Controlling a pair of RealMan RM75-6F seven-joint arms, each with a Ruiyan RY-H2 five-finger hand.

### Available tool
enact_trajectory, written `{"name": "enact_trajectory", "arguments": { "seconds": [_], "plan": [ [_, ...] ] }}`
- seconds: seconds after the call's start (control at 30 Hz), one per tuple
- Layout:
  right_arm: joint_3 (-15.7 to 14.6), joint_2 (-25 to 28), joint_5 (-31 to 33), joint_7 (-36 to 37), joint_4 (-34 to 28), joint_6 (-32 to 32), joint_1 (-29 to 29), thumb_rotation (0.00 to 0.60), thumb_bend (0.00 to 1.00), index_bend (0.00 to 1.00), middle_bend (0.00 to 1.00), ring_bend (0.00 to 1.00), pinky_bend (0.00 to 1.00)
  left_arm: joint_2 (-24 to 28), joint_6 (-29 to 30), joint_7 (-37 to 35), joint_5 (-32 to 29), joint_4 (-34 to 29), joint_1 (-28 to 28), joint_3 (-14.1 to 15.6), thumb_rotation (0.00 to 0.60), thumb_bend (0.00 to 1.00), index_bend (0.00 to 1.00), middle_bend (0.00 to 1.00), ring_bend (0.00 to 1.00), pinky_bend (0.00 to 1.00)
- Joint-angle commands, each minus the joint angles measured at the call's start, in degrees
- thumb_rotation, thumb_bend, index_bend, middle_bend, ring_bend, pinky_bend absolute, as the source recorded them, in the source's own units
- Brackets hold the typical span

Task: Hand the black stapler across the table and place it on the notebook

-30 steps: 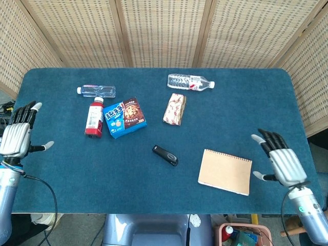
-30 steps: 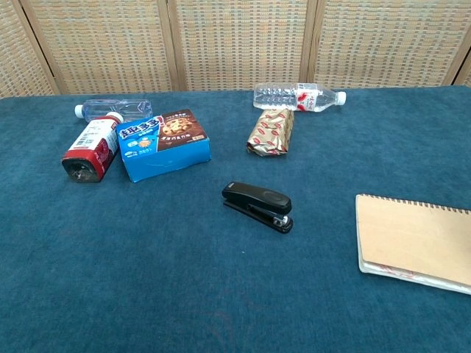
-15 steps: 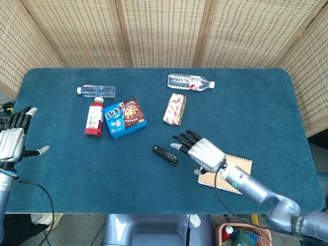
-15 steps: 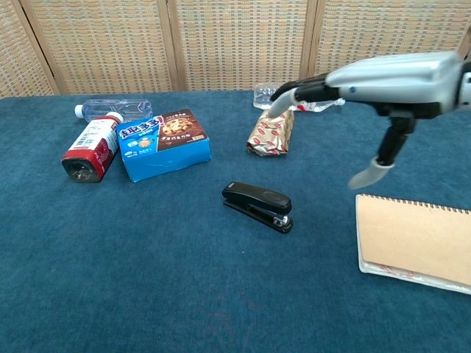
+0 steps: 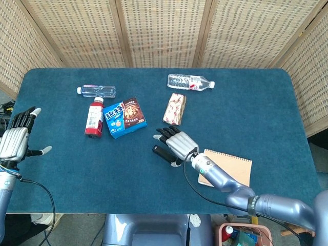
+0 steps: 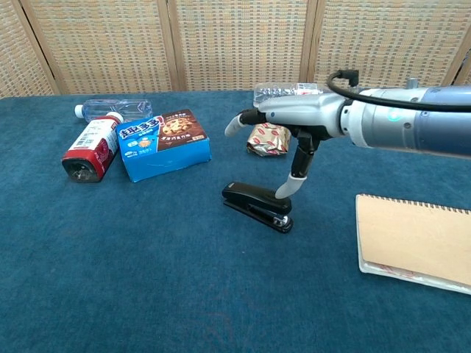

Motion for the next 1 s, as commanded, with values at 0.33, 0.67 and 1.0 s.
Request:
{"name": "enact_trajectory", "arguments": {
  "seconds": [0.33, 0.67, 1.0],
  "plan": [
    [-1.2, -9.9, 32.0, -11.6, 4.4, 5.7, 11.4, 0.600, 0.04, 0.00, 0.00, 0.00, 0.00, 0.0, -0.3, 0.1, -0.2, -0.2, -0.1, -0.3, 0.600, 0.00, 0.00, 0.00, 0.00, 0.00],
    [-4.8, -14.8, 40.7, -18.7, 10.1, 10.1, 16.7, 0.600, 0.05, 0.00, 0.03, 0.02, 0.17, 0.2, -0.7, -0.4, -0.4, -0.1, 0.1, -0.5, 0.600, 0.00, 0.00, 0.00, 0.00, 0.00],
    [-5.9, -17.6, 42.8, -21.8, 13.7, 14.7, 17.5, 0.600, 0.06, 0.16, 0.30, 0.26, 0.48, 0.2, -1.0, -0.7, -0.3, -0.2, 0.0, -0.7, 0.600, 0.00, 0.00, 0.00, 0.00, 0.00]
  ]
}}
